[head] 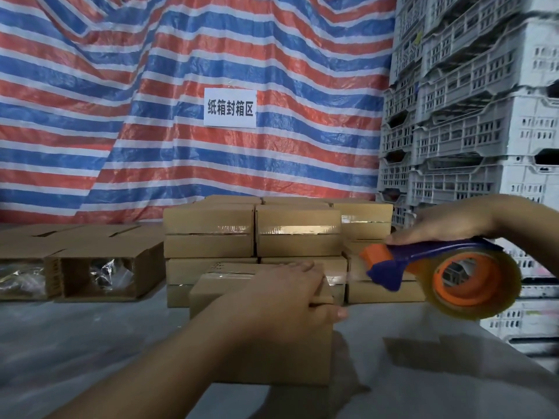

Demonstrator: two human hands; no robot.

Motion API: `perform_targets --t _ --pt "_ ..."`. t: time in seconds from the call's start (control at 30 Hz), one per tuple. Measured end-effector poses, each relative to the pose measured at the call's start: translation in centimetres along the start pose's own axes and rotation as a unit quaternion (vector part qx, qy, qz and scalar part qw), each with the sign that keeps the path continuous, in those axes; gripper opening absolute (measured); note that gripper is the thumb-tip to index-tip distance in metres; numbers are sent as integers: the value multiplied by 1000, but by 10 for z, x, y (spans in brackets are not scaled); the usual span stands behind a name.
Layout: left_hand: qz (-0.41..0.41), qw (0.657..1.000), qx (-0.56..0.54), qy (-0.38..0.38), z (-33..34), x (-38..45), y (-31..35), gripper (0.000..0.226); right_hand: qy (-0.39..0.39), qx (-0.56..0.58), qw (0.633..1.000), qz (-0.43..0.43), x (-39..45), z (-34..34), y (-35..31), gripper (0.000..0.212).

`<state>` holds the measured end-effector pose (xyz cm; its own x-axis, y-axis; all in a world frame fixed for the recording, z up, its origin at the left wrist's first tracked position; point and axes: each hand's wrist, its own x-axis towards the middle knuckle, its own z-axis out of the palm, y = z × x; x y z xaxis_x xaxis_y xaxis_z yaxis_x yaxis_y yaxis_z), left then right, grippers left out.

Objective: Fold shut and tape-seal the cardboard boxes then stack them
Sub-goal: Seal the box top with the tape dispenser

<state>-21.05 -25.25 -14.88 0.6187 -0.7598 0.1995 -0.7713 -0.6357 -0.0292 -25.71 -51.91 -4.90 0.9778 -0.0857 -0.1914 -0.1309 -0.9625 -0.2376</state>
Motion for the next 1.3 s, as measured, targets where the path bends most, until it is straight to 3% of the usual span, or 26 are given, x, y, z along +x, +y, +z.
perform_targets --t 0.07,0.17,0.27,0.3,0.4,0.47,0.53,0.77,0.9,0.97,1.07,1.17,1.3 --pt "8 1000 -16 2 0 0 0 78 37 -117 992 19 2 10 -18 79" --pt "14 1000 -22 5 -1 0 2 67 80 -214 973 15 16 37 -51 61" --pt "4 1000 -3 -4 -1 -2 4 67 117 -429 895 47 21 60 -63 49" --pt "0 1000 1 -7 -1 -2 4 68 125 -449 883 52 24 67 -57 48" --pt "-4 1000 -2 -6 -1 -2 3 68 216 -369 902 50 26 85 -29 47" --pt "-4 1000 -7 -2 0 -2 2 67 309 -342 886 58 28 98 -10 55" --pt "-6 1000 -9 0 1 -1 2 65 350 -317 877 87 29 112 6 65" --pt "4 1000 -12 12 4 1 -1 63 354 -253 892 126 33 159 21 67" --pt "10 1000 -6 19 4 0 -1 64 341 -226 900 150 31 151 11 74" --pt "8 1000 -1 19 4 1 0 65 376 -142 908 119 29 140 -2 81" --pt "6 1000 14 14 4 1 2 67 418 169 892 -40 22 126 -34 80" --pt "9 1000 16 22 2 0 2 70 293 455 835 -96 30 124 -72 68" --pt "17 999 -4 51 4 0 0 86 155 624 759 -98 45 149 -106 71"
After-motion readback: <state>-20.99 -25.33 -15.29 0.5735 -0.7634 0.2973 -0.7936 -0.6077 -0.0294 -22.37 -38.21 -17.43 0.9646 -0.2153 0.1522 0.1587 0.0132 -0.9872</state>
